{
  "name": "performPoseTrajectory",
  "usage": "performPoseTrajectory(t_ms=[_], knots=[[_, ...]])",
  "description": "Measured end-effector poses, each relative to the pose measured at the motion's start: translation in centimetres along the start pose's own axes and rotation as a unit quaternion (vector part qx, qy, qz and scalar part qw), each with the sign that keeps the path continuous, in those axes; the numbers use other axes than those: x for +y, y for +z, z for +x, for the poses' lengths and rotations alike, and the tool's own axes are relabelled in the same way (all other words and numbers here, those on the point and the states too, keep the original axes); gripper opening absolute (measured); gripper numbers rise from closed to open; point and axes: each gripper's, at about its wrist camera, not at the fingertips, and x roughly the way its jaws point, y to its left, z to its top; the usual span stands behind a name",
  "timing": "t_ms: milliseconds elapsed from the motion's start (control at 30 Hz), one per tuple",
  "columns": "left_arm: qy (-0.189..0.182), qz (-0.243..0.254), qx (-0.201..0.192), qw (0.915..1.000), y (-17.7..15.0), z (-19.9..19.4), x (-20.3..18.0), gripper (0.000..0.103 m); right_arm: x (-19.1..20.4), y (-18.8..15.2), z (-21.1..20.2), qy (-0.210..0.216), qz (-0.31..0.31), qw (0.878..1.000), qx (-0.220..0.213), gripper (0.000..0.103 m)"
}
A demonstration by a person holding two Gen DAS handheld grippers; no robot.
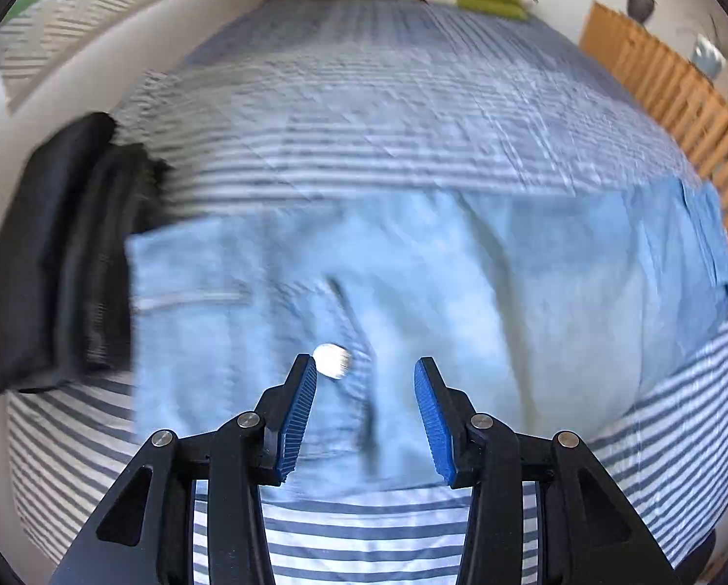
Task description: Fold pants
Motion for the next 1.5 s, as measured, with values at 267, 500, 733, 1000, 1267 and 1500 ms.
performPoseTrajectory(t_ms=[267, 500, 733, 1000, 1267, 1500], knots=[[0.015, 0.003, 0.062, 0.9980, -1.3, 6.4, -3.1, 0.047, -4.8, -0.9, 5.2, -0.025, 0.062, 0.998, 0.012, 0.042], [0.023, -0.009, 0.058, 0.9980, -1.7, 7.5, -2.9, 0.052, -13.9, 2.6, 10.0, -0.013, 0.215, 0.976, 0.020, 0.042], [0.032, -0.004, 0.059, 0.9977, -1.6, 7.5, -3.1, 0.053, -16.3, 5.3, 14.2, -0.008, 0.256, 0.966, 0.033, 0.042], [0.040, 0.002, 0.052, 0.9978, -1.8, 7.1, -4.0, 0.054, -13.3, 6.6, 14.7, -0.009, 0.189, 0.981, 0.037, 0.015], [0.035, 0.002, 0.049, 0.9982, -1.8, 7.0, -3.7, 0.054, -11.7, 6.7, 11.4, -0.156, 0.079, 0.985, 0.006, 0.014], [0.034, 0.001, 0.049, 0.9982, -1.7, 7.3, -3.5, 0.054, -8.2, 4.6, 6.8, -0.097, 0.015, 0.995, -0.036, 0.020]])
